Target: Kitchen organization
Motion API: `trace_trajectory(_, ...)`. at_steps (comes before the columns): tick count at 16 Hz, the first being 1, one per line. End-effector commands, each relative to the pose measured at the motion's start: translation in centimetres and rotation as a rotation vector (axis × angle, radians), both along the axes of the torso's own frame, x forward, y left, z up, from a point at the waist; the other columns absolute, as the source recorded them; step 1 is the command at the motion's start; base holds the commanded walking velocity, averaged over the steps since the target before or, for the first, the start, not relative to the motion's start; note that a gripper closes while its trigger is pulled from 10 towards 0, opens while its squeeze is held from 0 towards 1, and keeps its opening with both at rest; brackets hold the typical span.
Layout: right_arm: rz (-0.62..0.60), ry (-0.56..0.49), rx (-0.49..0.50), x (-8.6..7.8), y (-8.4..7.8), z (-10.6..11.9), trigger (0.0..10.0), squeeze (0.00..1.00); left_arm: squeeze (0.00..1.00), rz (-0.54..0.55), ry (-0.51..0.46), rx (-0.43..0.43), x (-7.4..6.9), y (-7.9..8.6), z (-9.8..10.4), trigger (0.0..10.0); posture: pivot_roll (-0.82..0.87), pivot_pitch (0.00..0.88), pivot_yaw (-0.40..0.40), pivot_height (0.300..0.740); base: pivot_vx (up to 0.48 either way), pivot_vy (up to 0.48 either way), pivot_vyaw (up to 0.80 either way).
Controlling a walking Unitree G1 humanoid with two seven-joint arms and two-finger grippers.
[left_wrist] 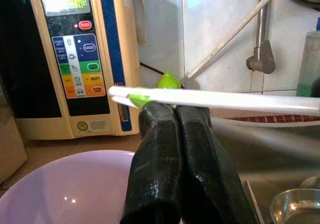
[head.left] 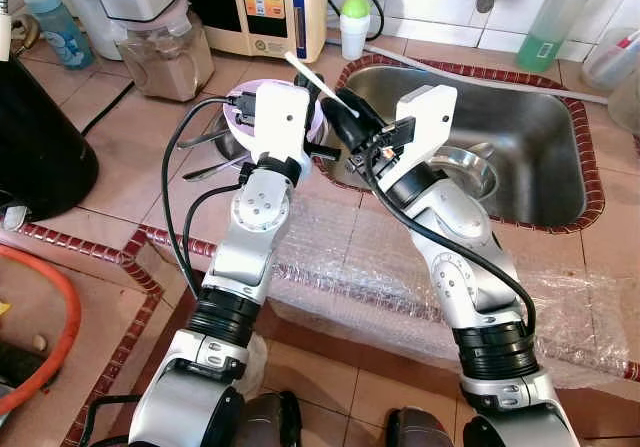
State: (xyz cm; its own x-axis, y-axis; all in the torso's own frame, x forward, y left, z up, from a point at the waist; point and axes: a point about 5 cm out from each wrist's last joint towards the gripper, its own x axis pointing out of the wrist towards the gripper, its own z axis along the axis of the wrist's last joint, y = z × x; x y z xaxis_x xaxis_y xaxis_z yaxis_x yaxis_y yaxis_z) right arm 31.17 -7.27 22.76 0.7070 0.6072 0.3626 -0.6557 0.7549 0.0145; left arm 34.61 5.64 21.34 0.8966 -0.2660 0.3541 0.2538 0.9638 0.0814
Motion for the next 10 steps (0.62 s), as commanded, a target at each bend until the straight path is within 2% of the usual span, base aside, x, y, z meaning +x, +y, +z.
trace_trajectory(1,0.005,-0.016,0.0,0.1,0.2,0.4,0.0,0.0,0.0,-0.003,-0.007,0.011,-0.1,0.1,0.2,9.0,-0.06,0.098,0.078,0.74,0.0,0.0,0.0)
trace_trajectory(5,-0.028,-0.016,0.009,0.4,-0.1,0.4,0.0,0.0,0.0,-0.004,-0.007,0.016,-0.1,0.1,0.2,9.2,-0.06,0.093,0.079,0.74,0.0,0.0,0.0)
trace_trajectory(10,-0.185,-0.014,0.02,1.6,-1.4,0.3,0.0,0.0,0.0,-0.037,0.021,0.044,-0.3,0.3,-0.6,10.0,-0.05,0.09,0.079,0.74,0.0,0.0,0.0)
